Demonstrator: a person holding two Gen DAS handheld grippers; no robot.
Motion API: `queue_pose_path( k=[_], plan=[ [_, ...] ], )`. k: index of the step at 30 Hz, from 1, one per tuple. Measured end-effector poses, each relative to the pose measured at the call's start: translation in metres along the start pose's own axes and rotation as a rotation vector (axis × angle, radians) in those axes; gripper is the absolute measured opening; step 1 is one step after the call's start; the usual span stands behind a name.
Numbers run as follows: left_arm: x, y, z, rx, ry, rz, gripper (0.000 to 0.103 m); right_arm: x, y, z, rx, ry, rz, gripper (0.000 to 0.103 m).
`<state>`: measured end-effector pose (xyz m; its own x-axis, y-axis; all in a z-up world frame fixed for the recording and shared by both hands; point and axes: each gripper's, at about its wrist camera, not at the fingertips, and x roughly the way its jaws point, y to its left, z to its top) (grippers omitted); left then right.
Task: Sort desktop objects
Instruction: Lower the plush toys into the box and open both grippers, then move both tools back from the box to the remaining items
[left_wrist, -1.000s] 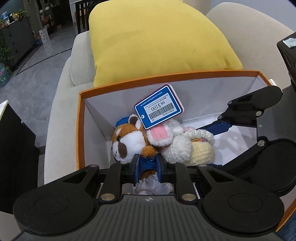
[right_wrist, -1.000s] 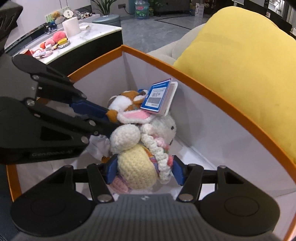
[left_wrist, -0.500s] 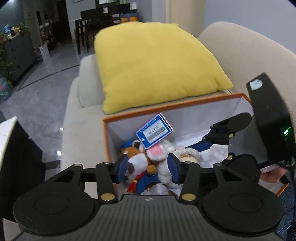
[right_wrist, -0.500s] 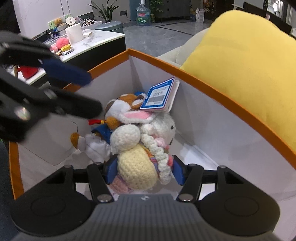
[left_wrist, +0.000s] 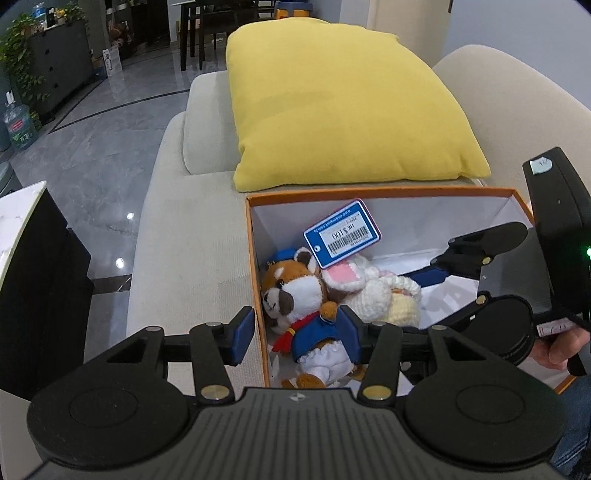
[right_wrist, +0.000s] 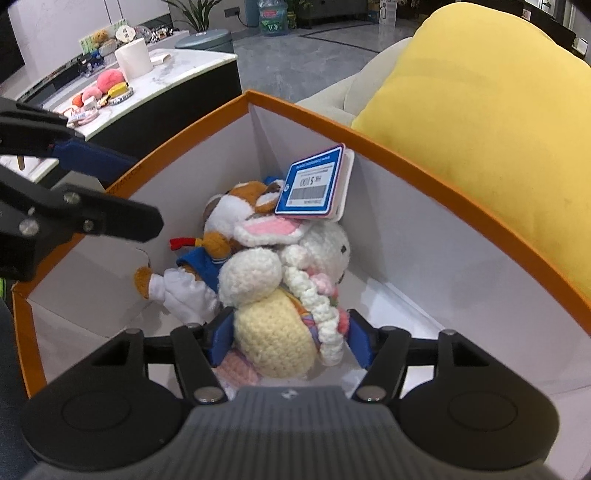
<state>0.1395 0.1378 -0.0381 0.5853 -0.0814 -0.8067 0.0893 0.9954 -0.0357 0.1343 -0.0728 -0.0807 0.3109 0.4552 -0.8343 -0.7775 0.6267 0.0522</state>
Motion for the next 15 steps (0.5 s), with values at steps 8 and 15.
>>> queue_pose_path(
  k=[8,15],
  plan=[
    [-0.009,0.002,0.003,-0.024,-0.013,0.023,0.058,-0.011,0.001,0.002,-0.002,0.028,-0.019,0.081],
    [-0.023,-0.015,0.01,0.003,-0.05,0.014,0.058,-0.033,0.004,0.0,-0.014,0.022,-0.074,0.086]
  ],
)
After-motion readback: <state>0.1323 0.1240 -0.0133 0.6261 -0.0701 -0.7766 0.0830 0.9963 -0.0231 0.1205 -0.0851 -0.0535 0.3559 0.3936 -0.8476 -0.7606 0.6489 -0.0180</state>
